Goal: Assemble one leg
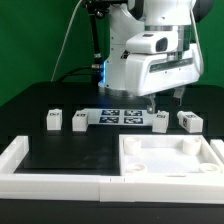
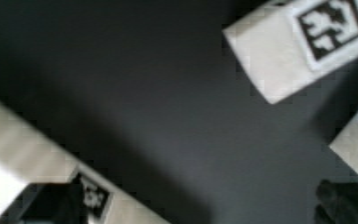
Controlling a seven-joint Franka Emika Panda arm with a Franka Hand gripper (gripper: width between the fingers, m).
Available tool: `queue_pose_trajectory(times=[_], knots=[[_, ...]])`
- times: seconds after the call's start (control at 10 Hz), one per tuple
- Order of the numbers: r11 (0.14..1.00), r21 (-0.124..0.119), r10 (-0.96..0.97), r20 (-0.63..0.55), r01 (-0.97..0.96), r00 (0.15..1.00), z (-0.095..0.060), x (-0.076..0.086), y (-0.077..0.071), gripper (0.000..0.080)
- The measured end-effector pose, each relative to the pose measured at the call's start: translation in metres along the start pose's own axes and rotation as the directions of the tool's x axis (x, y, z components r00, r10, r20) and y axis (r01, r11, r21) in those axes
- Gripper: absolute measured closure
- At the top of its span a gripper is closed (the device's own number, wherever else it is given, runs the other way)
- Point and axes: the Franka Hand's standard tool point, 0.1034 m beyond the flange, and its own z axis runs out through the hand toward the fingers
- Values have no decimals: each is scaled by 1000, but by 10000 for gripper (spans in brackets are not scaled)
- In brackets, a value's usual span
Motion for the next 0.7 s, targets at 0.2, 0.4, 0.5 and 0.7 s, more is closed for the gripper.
queue_pose_trajectory(times=[0.2,0.4,0.5,0.7], knots=[[961,22,275,4,-275,961,7,5,-18,150],[955,30,294,20,-295,956,9,10,-34,150],[954,33,296,54,-298,954,9,8,-33,150],[954,45,286,162,-296,944,10,2,-38,150]])
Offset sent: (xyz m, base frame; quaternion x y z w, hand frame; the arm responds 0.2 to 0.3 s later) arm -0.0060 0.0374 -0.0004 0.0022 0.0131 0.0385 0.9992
